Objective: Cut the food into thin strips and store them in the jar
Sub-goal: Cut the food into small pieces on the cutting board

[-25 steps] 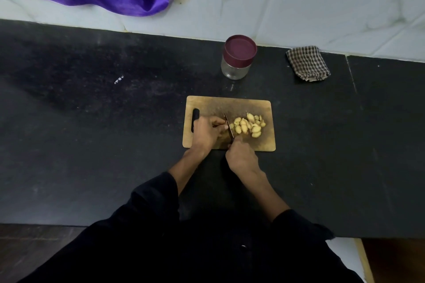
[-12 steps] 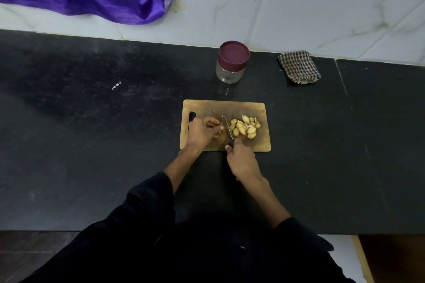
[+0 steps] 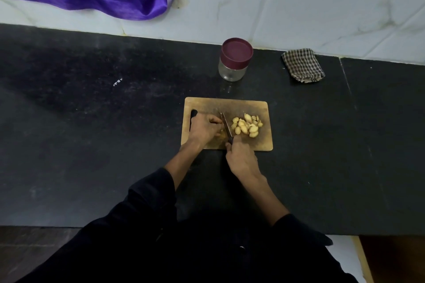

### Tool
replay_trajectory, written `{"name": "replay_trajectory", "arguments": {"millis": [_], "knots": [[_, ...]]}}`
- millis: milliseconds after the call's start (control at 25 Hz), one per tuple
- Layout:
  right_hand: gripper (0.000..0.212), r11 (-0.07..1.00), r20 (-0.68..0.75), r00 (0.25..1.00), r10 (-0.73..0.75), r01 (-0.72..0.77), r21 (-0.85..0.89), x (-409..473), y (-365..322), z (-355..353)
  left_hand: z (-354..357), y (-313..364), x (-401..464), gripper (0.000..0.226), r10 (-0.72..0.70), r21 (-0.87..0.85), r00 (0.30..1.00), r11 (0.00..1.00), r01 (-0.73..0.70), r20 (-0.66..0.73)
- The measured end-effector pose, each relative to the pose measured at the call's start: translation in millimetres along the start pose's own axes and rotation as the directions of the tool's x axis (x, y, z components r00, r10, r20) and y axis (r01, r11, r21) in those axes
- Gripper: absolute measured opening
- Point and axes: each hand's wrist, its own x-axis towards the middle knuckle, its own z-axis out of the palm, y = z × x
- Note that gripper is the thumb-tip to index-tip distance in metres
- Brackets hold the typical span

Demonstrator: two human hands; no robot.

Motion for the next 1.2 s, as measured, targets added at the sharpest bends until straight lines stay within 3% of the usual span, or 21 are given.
{"name": "replay_trajectory", "arguments": {"millis": [680, 1200], "knots": [[0.028, 0.991, 0.08, 0.995, 0.06, -0.049, -0.123, 20, -18, -6, 1, -5, 1, 0.01, 0.041, -0.026, 0.999, 0.999, -0.041, -0.006], [0.024, 0.994, 0.134, 0.987, 0.088, -0.079, -0.072, -10, 11, -1, -1, -2, 0, 0.014, 0.021, -0.015, 1.0, 1.0, -0.021, 0.003]]}}
